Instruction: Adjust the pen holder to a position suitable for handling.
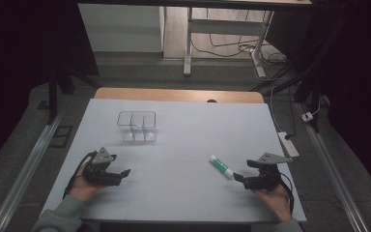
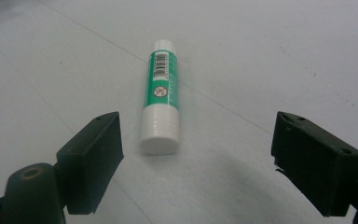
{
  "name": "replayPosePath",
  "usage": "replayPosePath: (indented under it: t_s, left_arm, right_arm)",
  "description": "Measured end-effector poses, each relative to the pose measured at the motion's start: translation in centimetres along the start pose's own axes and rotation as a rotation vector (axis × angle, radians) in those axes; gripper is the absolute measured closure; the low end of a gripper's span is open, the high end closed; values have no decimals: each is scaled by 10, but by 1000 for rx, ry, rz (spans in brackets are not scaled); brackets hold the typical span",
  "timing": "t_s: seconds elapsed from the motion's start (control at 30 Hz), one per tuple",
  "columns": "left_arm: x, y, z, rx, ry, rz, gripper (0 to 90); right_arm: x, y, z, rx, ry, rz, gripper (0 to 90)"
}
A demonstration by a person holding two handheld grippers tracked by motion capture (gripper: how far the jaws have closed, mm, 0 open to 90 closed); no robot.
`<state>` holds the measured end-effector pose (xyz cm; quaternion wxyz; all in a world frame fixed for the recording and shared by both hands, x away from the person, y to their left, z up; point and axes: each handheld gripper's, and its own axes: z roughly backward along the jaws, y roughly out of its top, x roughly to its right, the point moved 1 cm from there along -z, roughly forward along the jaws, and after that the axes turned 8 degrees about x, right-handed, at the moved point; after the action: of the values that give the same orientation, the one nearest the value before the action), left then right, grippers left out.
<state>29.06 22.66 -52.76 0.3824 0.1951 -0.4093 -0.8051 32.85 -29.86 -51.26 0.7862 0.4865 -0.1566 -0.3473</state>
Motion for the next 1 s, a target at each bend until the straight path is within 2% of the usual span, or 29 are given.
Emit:
replayPosePath:
  t_s: [0.2, 0.47, 0.63, 0.8, 0.83, 0.87, 1.0]
  left_arm:
    - [-9, 17, 5, 0, 21, -8, 206]
    - [-21, 42, 17, 26, 49, -2, 249]
    - [-34, 51, 18, 35, 83, 27, 284]
    - [-49, 55, 17, 29, 101, 48, 372]
    - [-53, 55, 16, 25, 92, 51, 483]
    - [-57, 55, 15, 22, 89, 60, 483]
    - [-72, 55, 9, 27, 114, 110, 629]
  right_arm:
    - [2, 0, 1, 10, 5, -10, 159]
    - [1, 2, 3, 23, 11, -6, 164]
    - [2, 3, 3, 33, 14, -7, 165]
    - [3, 5, 2, 39, 18, -9, 167]
    - [3, 5, 2, 40, 16, -8, 167]
    - [3, 5, 2, 40, 16, -8, 167]
    - [3, 5, 2, 39, 15, -8, 168]
